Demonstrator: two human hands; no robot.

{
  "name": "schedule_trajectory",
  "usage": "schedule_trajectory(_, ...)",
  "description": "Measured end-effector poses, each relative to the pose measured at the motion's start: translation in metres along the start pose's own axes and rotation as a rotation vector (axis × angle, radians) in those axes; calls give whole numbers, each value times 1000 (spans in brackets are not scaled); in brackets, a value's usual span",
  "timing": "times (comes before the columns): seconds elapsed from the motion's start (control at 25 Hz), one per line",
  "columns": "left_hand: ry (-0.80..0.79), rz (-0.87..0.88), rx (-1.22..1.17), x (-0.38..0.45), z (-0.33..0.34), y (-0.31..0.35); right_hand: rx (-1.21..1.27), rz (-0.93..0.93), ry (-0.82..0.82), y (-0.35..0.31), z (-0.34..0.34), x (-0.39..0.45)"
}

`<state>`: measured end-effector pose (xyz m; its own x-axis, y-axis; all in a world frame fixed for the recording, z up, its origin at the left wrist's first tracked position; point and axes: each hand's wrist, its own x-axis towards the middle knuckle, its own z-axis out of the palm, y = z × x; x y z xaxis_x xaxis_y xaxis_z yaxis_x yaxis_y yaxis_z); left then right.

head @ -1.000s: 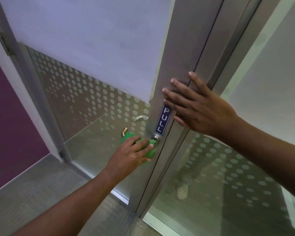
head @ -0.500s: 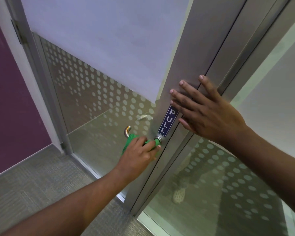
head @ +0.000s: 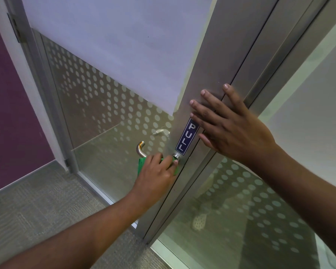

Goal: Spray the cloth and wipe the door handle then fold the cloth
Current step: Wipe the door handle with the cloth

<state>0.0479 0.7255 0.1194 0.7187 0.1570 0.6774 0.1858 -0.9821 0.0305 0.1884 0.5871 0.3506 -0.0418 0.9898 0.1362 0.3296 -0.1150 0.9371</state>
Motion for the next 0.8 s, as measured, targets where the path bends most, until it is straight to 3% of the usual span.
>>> schedule_trajectory(0.12, 44, 67, 8, -23, -4, -16, -6, 1, -14, -1, 0, 0)
schedule_trajectory(0.4, -24, 175, 32, -7, 5, -13, -3, 2, -5, 0, 0, -1)
schedule_trajectory(0.8, -137, -600, -280, -19, -31, 6, 1, -2, 4, -3, 3, 0)
